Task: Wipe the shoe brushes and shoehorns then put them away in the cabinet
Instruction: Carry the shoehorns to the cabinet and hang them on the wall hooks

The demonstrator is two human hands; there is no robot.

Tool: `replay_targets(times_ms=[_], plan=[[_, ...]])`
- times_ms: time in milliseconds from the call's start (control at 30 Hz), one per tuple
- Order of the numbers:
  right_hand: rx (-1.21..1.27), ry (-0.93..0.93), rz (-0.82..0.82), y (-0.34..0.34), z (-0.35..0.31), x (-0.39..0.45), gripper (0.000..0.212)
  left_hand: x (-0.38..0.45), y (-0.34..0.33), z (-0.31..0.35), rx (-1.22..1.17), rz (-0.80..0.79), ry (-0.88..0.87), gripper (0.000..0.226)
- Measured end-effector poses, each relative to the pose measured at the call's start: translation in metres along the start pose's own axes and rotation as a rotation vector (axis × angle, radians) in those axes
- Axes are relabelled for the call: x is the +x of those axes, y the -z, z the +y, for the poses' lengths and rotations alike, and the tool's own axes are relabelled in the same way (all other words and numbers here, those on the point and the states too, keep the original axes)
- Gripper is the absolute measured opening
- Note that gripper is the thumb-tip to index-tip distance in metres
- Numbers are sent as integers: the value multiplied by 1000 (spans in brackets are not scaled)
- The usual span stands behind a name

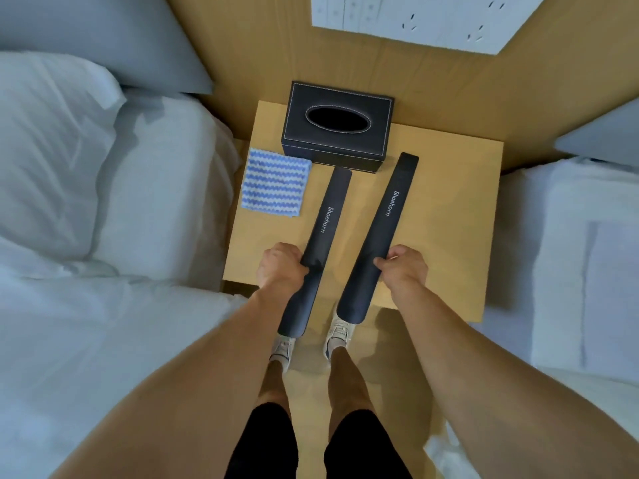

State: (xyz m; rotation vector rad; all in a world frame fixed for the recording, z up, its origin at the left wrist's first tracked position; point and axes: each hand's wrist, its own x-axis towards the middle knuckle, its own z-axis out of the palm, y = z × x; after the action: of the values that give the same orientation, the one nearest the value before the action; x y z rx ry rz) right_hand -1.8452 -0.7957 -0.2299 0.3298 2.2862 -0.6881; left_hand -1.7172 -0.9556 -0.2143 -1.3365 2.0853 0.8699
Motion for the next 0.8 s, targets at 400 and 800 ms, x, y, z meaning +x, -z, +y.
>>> replay_targets(times_ms=[400, 800], plan=[[302, 103, 165, 47, -17, -104, 23, -59, 98, 40, -76, 104, -380, 15], [461, 301, 429, 141, 5, -215, 22, -172, 131, 119, -274, 91, -724, 6]])
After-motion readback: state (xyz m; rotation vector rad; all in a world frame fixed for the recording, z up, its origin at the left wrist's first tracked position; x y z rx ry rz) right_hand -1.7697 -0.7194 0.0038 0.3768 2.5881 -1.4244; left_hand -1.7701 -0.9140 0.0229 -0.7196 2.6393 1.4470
